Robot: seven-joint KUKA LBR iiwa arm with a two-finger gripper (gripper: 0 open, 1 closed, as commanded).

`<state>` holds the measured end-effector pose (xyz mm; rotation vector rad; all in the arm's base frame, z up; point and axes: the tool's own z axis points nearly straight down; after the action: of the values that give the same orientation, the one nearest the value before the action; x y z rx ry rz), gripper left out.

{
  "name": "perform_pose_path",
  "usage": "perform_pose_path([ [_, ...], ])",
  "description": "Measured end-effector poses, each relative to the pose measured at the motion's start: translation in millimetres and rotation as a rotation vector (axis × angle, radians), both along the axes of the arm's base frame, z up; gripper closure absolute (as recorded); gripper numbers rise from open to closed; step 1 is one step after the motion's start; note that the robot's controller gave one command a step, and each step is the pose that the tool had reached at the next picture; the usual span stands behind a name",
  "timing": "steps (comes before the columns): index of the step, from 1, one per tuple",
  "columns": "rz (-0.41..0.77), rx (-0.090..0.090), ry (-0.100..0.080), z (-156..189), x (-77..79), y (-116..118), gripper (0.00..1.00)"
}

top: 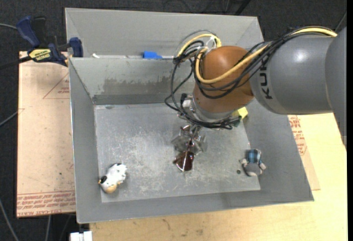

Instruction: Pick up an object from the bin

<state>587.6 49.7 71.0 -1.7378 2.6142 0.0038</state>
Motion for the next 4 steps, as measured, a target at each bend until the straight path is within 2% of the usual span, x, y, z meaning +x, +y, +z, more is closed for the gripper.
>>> perform_pose_path([
  [4,-0.004,-0.001,0.003,27.9,-0.8,0.9,1.00],
])
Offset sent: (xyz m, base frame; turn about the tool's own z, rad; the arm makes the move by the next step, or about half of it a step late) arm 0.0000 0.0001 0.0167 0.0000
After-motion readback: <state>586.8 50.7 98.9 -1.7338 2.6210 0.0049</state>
